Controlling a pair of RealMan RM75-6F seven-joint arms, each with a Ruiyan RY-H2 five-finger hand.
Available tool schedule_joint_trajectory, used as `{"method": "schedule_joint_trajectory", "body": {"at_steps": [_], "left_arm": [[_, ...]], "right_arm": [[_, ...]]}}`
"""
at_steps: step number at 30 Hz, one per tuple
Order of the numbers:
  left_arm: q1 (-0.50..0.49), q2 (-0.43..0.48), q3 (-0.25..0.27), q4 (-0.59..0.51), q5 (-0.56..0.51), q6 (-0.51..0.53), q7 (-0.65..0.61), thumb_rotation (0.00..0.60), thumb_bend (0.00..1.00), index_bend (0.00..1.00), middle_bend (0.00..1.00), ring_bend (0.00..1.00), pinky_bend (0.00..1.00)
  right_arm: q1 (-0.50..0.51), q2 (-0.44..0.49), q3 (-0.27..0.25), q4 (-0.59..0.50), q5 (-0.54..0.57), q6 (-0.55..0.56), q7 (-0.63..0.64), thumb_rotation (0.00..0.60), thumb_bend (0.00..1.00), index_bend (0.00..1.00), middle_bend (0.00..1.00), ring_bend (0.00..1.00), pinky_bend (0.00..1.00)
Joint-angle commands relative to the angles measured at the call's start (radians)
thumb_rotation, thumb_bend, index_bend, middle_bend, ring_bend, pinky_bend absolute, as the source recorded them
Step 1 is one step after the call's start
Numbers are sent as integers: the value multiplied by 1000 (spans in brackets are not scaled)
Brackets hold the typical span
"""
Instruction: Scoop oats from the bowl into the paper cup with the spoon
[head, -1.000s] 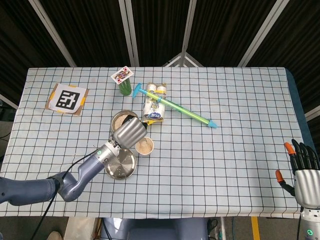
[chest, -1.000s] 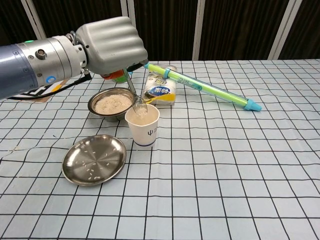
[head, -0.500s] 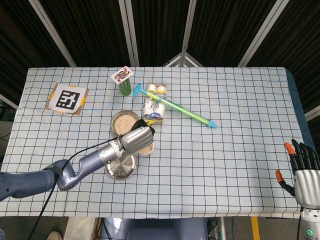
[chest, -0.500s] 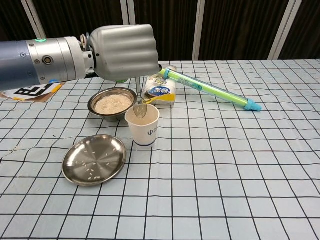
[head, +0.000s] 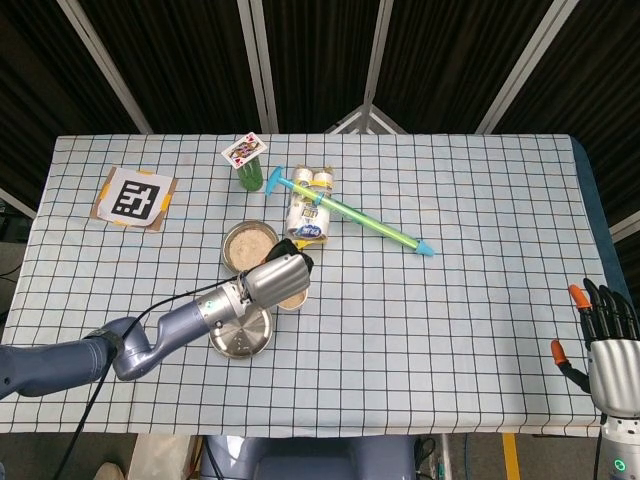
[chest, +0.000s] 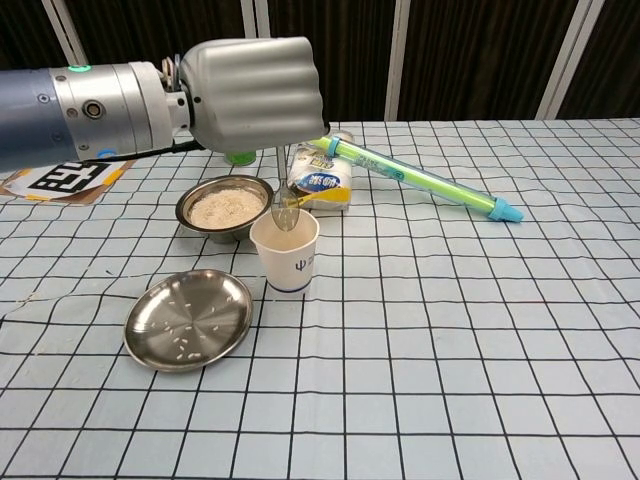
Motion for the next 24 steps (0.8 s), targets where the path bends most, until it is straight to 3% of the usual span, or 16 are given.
{"method": "schedule_joint_trajectory", "body": {"at_steps": [1,8,17,24], "left_arm": [[3,4,8,-5,16,-13,12,600,492,577,1000,1000,1000],[45,-16,-24,-12,-24,11,-2,600,492,577,1000,1000,1000],[187,-39,-131,-159,-287,119,-65,600,486,575,1000,1000,1000],[300,22,-165,-347,-486,204,-106,600,481,573,1000,1000,1000]], "right_arm": [[0,0,0,0,0,0,0,600,383,0,44,0,87],[0,0,0,0,-2,1,-1,600,383,0,44,0,87],[0,1,-1,1,0,-1,-1,600,383,0,44,0,87],[1,2,0,-1,1,-3,-2,600,383,0,44,0,87]]}}
